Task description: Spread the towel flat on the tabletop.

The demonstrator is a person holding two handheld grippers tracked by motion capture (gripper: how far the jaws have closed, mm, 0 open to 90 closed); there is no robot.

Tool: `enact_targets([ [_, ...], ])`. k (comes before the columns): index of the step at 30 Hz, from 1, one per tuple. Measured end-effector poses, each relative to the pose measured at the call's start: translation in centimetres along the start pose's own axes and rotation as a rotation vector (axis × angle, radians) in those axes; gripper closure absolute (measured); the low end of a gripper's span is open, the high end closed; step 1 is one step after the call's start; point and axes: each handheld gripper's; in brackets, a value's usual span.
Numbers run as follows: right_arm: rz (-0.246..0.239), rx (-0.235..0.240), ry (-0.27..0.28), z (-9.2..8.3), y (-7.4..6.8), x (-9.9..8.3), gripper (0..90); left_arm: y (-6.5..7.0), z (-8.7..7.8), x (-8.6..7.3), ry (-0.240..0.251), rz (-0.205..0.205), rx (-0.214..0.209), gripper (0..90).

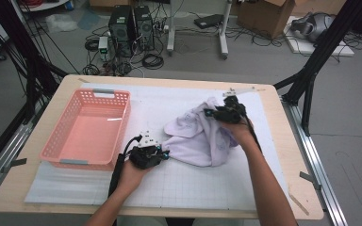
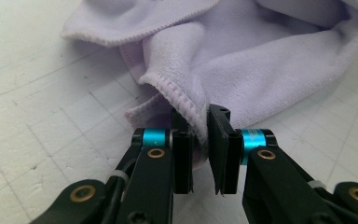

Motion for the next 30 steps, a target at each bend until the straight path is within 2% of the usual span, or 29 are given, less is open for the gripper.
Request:
enact_targets([
  [3, -0.033, -0.039, -0.004, 3.0, -0.2, 2.1, 78.5, 0.0, 0.0, 0.0, 0.002, -0.003, 0.0, 79.3],
  [4, -0.062, -0.079, -0.014, 4.0, -0.3, 2.6, 78.7, -0.1, -0.1, 0.0, -0.001, 0.005, 0.001, 79.1],
  [6, -0.073, -0.142, -0.031, 5.7, 0.1, 3.2, 78.9, -0.1, -0.1, -0.1, 0.005, -0.009, 0.004, 78.5],
  [8, -0.062, -0.191, -0.034, 6.7, 0.6, 3.3, 78.5, -0.3, -0.2, -0.1, 0.004, -0.008, 0.009, 76.0],
  [9, -0.049, -0.198, -0.031, 7.0, 0.9, 3.2, 76.6, -0.3, -0.2, -0.1, 0.005, -0.017, 0.014, 72.4],
  [11, -0.021, -0.189, -0.033, 7.0, 1.2, 2.9, 66.0, -0.4, -0.3, -0.1, 0.01, -0.01, 0.028, 63.3],
  [12, -0.012, -0.194, -0.025, 6.7, 1.1, 2.7, 59.7, -0.3, -0.4, -0.1, 0.018, -0.018, 0.032, 57.7],
  [14, -0.01, -0.207, 0.0, 5.4, 0.7, 2.5, 55.1, -0.2, -0.5, 0.1, 0.03, -0.025, 0.034, 50.5],
  [18, -0.029, -0.241, 0.035, 1.4, 0.0, 1.6, 51.3, 0.2, -1.1, 0.7, 0.045, -0.007, 0.035, 47.9],
  [20, -0.024, -0.266, 0.045, -0.8, -0.3, 0.8, 51.0, 0.4, -1.3, 1.2, 0.057, -0.004, 0.033, 47.5],
  [23, -0.027, -0.287, 0.052, -3.7, -0.7, -1.0, 50.7, 0.7, -1.3, 1.7, 0.076, 0.002, 0.011, 47.4],
  [25, -0.033, -0.303, 0.034, -5.1, -1.1, -2.7, 50.5, 1.3, -0.8, 1.9, 0.077, 0.011, -0.012, 47.4],
  [28, -0.029, -0.331, -0.001, -6.6, -1.7, -5.3, 49.6, 2.5, 0.1, 2.4, 0.063, 0.053, -0.04, 46.9],
  [30, -0.011, -0.333, -0.013, -7.4, -2.0, -7.0, 49.2, 3.6, 0.7, 2.9, 0.061, 0.084, -0.058, 45.4],
])
Point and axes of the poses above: each handheld gripper's, and its own axes: z roughly forward along the jaws, x roughly out of its top, y roughly to its right, and after that the axes turned 12 degrees about x, right-handed
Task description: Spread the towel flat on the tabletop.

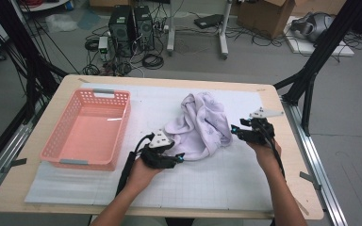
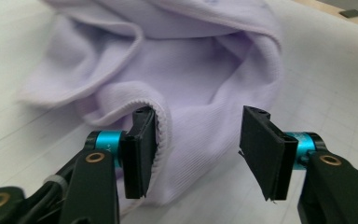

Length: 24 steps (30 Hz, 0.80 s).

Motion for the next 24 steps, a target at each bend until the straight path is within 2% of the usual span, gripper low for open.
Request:
enact_targets([
  [4, 0.029, 0.003, 0.003, -1.1, -0.2, -3.1, 50.9, 1.7, 1.7, 1.2, -0.025, 0.048, -0.034, 42.9],
  [9, 0.059, 0.029, 0.004, -1.1, -0.8, -5.7, 52.3, 3.7, 3.8, 2.5, -0.038, 0.092, -0.06, 42.2],
  [14, 0.061, 0.035, -0.001, -0.9, -1.0, -6.1, 52.6, 5.6, 5.9, 3.3, -0.037, 0.111, -0.054, 42.3],
  [16, 0.064, 0.039, 0.001, -0.9, -1.1, -6.2, 52.5, 6.3, 6.7, 3.4, -0.062, 0.142, -0.035, 42.7],
  [17, 0.065, 0.041, 0.003, -0.9, -1.1, -6.2, 52.5, 6.6, 7.1, 3.5, -0.079, 0.15, -0.015, 45.5],
  [18, 0.059, 0.043, 0.002, -0.8, -1.2, -6.2, 52.5, 6.7, 7.3, 3.4, -0.082, 0.158, -0.004, 52.3],
  [20, 0.064, 0.052, -0.005, -0.6, -1.3, -6.3, 52.5, 6.6, 7.4, 3.4, -0.075, 0.17, 0.013, 74.2],
  [22, 0.065, 0.057, -0.015, -0.3, -1.4, -6.4, 53.0, 5.8, 7.1, 3.5, -0.064, 0.111, -0.008, 79.3],
  [24, 0.068, 0.073, -0.02, 0.1, -1.5, -6.4, 54.9, 4.7, 6.4, 3.7, -0.024, 0.049, -0.024, 80.0],
])
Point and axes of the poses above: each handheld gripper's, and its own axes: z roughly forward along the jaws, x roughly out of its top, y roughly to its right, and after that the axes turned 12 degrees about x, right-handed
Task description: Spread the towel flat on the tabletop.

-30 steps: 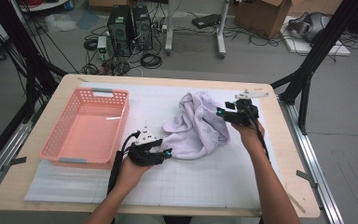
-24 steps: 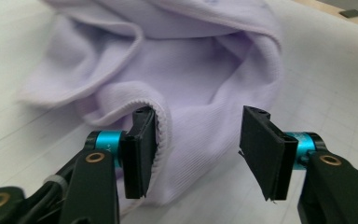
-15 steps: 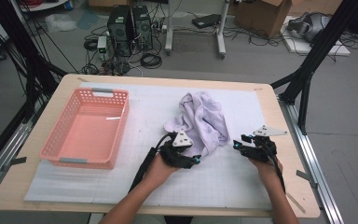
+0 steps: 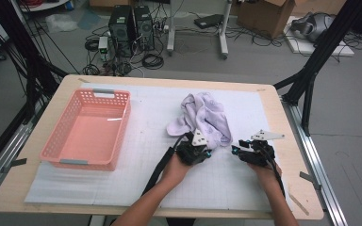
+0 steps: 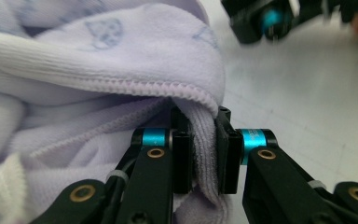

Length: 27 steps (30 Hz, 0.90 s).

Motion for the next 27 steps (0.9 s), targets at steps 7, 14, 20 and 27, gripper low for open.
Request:
enact_targets([
  [7, 0.016, 0.008, 0.0, 3.1, -1.3, 1.4, 49.4, -3.4, -2.7, 0.1, 0.09, -0.125, -0.005, 80.0],
  [14, -0.033, -0.019, -0.055, 3.4, -0.7, 2.2, 87.3, -6.9, -5.3, -0.6, 0.12, -0.18, 0.093, 80.2],
  [20, -0.012, -0.108, 0.029, 0.7, 1.9, 4.0, 87.9, -9.7, -6.5, -1.3, 0.133, -0.246, 0.198, 80.9],
  [27, 0.007, -0.218, 0.068, 0.9, 4.5, 7.0, 87.6, -10.6, -4.5, -1.7, 0.129, -0.245, 0.288, 80.2],
])
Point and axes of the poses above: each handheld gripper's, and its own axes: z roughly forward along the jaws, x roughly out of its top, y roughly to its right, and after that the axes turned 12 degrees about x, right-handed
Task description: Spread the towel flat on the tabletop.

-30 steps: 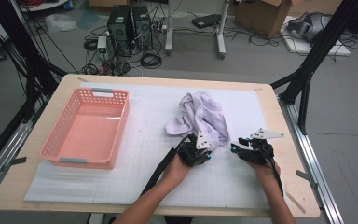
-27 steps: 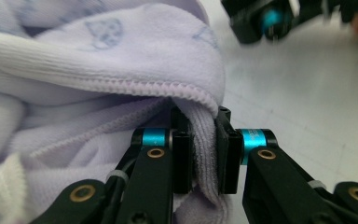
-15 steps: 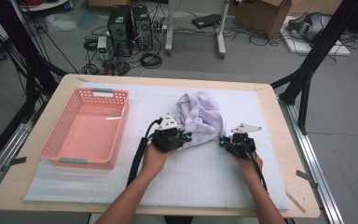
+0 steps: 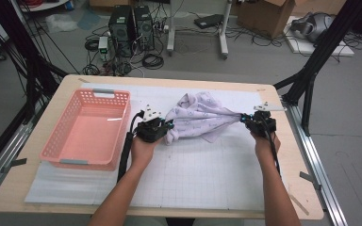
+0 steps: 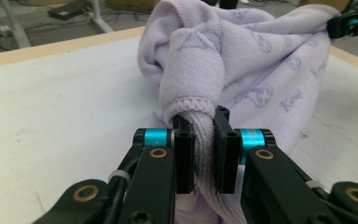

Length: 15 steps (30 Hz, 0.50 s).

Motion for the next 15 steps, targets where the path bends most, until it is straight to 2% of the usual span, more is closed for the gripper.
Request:
enact_targets([
  [2, -0.001, -0.01, -0.004, 0.9, 0.0, 0.3, 86.9, -0.1, 0.6, -0.3, -0.011, -0.01, 0.01, 78.5],
  [3, 0.001, -0.008, -0.012, 1.3, -0.1, 0.3, 86.3, -0.2, 0.8, -0.5, -0.025, -0.014, 0.016, 74.7],
  [4, 0.005, -0.005, -0.026, 1.6, -0.2, 0.2, 83.7, -0.2, 0.8, -0.5, -0.039, -0.02, 0.007, 67.0],
  [7, 0.05, 0.01, -0.039, 1.6, -0.3, -0.3, 68.4, -0.1, 0.4, -0.6, -0.061, -0.003, -0.011, 56.1],
  [9, 0.074, 0.023, -0.036, 1.0, -0.4, -0.3, 63.3, 0.0, -0.1, -0.5, -0.056, -0.006, -0.024, 51.2],
  [13, 0.008, 0.022, 0.016, -1.2, -1.6, -0.6, 62.8, 0.1, -1.3, -0.9, -0.046, 0.016, -0.035, 46.0],
  [15, -0.004, 0.056, 0.025, -2.3, -2.4, -1.1, 65.5, 0.0, -1.8, -1.1, -0.045, 0.012, -0.048, 44.7],
])
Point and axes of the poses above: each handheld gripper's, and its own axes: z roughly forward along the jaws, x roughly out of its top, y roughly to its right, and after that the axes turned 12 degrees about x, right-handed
